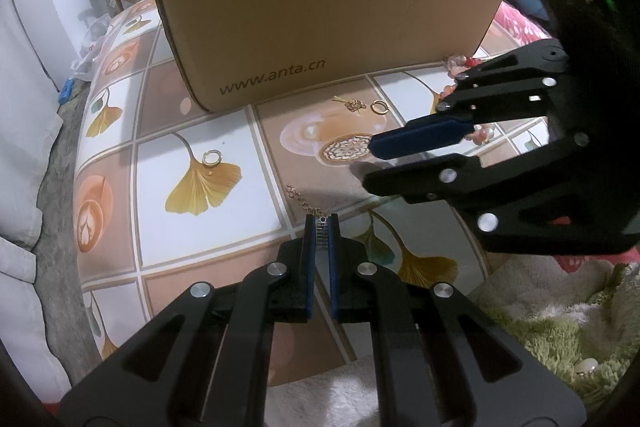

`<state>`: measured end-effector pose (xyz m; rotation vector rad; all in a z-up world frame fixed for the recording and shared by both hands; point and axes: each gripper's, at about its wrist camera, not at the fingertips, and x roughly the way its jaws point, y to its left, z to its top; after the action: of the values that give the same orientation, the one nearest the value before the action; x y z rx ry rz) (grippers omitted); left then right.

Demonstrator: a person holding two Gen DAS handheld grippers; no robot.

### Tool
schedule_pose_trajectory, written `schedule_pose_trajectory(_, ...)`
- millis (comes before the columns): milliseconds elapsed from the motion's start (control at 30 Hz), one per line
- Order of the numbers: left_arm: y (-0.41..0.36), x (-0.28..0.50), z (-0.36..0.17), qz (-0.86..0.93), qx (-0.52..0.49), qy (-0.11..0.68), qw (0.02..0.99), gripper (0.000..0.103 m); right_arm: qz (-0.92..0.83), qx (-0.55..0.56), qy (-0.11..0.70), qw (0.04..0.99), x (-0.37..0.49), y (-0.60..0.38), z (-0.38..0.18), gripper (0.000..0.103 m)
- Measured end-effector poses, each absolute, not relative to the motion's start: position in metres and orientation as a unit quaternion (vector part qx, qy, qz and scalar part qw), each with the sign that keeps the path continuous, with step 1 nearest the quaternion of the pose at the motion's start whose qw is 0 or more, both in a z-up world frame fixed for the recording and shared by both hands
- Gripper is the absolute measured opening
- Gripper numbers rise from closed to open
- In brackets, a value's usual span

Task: Organize jewelry
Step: 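Close the right tool on the silver rectangular charm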

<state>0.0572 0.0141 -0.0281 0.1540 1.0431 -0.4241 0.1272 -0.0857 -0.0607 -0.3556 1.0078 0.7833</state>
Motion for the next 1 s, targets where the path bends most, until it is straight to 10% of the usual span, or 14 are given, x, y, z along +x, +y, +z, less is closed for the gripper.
schedule_pose_trajectory(1000,0.015,0.058,-0.028,-0.205,0.069,0.492,0.843,0.005,0.368,-0.12,0.507,0.771,0.112,-0.092,-0.068,0.019)
